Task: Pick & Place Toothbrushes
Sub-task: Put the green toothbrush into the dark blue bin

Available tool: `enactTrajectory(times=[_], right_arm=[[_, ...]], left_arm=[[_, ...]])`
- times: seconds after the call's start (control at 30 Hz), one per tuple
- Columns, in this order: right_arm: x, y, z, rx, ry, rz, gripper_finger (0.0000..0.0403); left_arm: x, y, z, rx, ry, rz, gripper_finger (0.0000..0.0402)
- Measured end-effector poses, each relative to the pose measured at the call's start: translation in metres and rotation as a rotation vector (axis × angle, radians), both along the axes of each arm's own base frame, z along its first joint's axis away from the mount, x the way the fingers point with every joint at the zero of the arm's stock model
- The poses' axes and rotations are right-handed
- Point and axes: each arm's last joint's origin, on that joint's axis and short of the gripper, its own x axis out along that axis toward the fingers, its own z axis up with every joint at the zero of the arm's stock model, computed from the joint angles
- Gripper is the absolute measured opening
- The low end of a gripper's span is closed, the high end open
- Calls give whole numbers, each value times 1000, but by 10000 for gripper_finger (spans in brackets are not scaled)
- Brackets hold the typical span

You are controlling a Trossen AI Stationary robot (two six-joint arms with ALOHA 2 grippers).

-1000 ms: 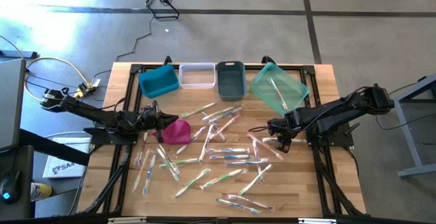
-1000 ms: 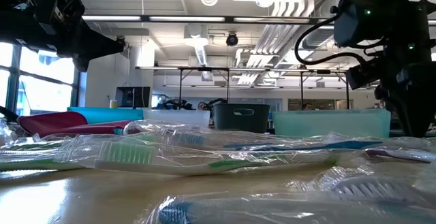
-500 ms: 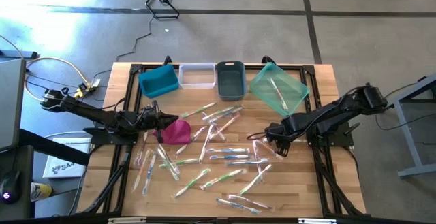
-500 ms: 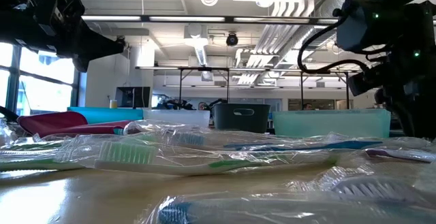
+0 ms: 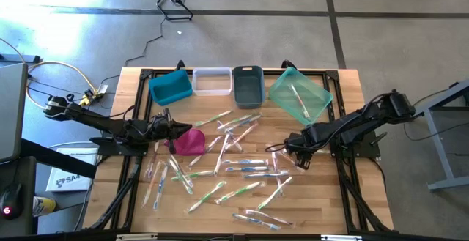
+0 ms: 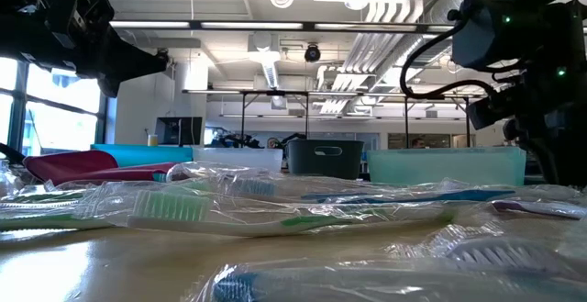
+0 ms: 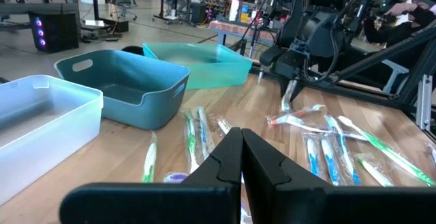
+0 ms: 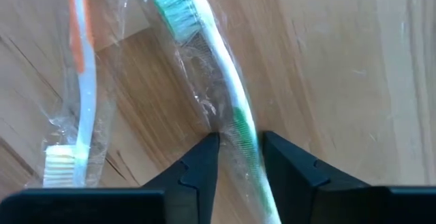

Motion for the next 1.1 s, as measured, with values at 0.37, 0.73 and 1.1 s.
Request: enactTrajectory(times=[0.37, 0.73, 1.1], right_arm=[[1, 0, -1, 2, -7, -1, 67], [1, 0, -1, -2, -8, -1, 66], [1, 0, -1, -7, -11, -4, 29]], left_arm=[[0, 0, 0, 0, 0, 0, 0], [0, 0, 0, 0, 0, 0, 0], [0, 0, 0, 0, 0, 0, 0]])
